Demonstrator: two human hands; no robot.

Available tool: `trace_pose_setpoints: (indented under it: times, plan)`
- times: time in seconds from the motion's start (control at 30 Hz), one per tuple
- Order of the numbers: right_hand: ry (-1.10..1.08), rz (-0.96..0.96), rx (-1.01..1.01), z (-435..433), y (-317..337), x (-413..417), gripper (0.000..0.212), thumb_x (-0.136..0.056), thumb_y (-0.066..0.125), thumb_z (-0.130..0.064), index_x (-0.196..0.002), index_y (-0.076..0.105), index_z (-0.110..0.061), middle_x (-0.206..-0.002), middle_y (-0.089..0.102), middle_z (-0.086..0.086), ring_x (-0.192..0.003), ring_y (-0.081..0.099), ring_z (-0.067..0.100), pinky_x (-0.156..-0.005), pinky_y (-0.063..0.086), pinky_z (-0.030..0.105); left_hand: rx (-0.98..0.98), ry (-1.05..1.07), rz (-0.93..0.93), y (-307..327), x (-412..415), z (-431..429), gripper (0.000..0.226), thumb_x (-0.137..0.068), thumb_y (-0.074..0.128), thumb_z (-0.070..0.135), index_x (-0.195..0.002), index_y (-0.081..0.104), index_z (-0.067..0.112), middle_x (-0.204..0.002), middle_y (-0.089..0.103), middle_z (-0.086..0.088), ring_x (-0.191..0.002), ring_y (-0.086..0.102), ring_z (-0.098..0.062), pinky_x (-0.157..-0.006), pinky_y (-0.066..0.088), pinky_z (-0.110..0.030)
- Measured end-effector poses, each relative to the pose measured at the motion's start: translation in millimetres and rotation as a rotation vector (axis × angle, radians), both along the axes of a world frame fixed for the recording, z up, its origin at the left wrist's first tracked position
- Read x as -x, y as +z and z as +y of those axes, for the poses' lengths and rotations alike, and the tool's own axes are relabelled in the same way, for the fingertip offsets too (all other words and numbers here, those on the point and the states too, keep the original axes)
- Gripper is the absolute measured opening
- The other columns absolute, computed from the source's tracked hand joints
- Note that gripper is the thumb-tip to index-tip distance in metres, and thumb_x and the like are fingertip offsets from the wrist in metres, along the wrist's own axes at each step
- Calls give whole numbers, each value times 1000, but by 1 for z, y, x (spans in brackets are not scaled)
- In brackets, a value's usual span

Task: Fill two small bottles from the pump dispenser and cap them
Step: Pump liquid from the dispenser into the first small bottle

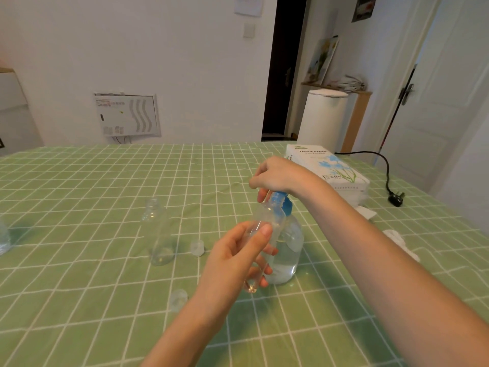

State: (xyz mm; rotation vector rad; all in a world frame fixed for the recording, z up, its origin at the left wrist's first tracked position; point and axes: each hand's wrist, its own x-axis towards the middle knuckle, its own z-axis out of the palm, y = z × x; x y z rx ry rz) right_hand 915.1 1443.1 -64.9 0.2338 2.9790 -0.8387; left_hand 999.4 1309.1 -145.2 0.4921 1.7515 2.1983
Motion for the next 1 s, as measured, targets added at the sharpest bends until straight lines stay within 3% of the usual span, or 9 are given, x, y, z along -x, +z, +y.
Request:
trace_pose_setpoints:
  times: [0.1, 0.27, 0.33, 0.4, 0.5, 0.63, 0.73, 0.87, 1.0]
  plan:
    - [-3, 4, -9, -1, -5, 1, 40, -88, 58, -24, -119, 60, 2, -109, 69, 19, -79, 57, 21, -90, 50, 41, -6, 1, -18, -1, -1, -1, 44, -65, 62, 45, -100, 67, 18, -69, 66, 0, -43, 52, -8, -42, 42, -17]
    - [6, 34, -14, 0, -4, 2, 45, -90, 57, -34, -118, 60, 1, -111, 68, 18, -95, 67, 29, -90, 49, 40, -10, 6, -26, 0, -1, 0, 43, -65, 62, 43, -99, 67, 18, -70, 65, -1, -46, 54, -9, -43, 44, -19]
    - [15, 56, -31, 1, -1, 2, 47, -91, 55, -39, -116, 62, 1, -105, 70, 17, -97, 67, 30, -84, 51, 37, -13, 5, -23, 2, -1, 1, 43, -66, 62, 43, -100, 67, 17, -70, 65, 0, -48, 54, -9, -44, 44, -18]
    - [31, 89, -67, 1, 5, 1, 50, -91, 53, -43, -113, 64, 0, -99, 72, 16, -86, 68, 27, -73, 51, 32, -22, 5, -13, 4, -2, 1, 44, -66, 61, 43, -101, 66, 18, -68, 65, 2, -48, 54, -8, -44, 44, -18]
    - [56, 143, -116, 2, 10, 1, 55, -92, 50, -47, -113, 65, 1, -97, 72, 16, -88, 69, 30, -75, 53, 36, -32, 1, -5, 6, -2, 2, 46, -65, 61, 46, -103, 66, 20, -69, 66, 4, -51, 55, -10, -45, 44, -18]
    - [81, 157, -68, 4, 16, 0, 52, -95, 43, -48, -106, 66, -3, -80, 73, 6, -70, 64, 16, -64, 47, 26, -26, -2, 1, 5, -2, 1, 48, -64, 61, 47, -104, 65, 20, -69, 67, 5, -52, 55, -9, -46, 44, -18]
    - [71, 131, 1, 3, 19, 0, 51, -98, 35, -47, -106, 64, -6, -77, 72, 7, -70, 65, 18, -72, 49, 30, -22, -2, 6, 5, -1, 1, 47, -66, 61, 47, -104, 65, 20, -70, 67, 4, -52, 55, -9, -46, 45, -17]
    - [63, 62, -12, -3, 14, 0, 60, -100, 27, -48, -113, 60, 0, -92, 72, 15, -91, 67, 30, -84, 51, 37, -25, -3, 2, 5, -1, 1, 47, -66, 61, 46, -104, 65, 20, -70, 67, 4, -52, 55, -9, -47, 45, -18]
    - [33, 3, 3, -5, 9, 1, 63, -100, 24, -51, -113, 60, -1, -102, 69, 18, -99, 64, 32, -91, 49, 41, -27, -3, 3, 5, 0, 2, 48, -65, 61, 46, -105, 65, 19, -69, 67, 5, -51, 55, -8, -45, 44, -17]
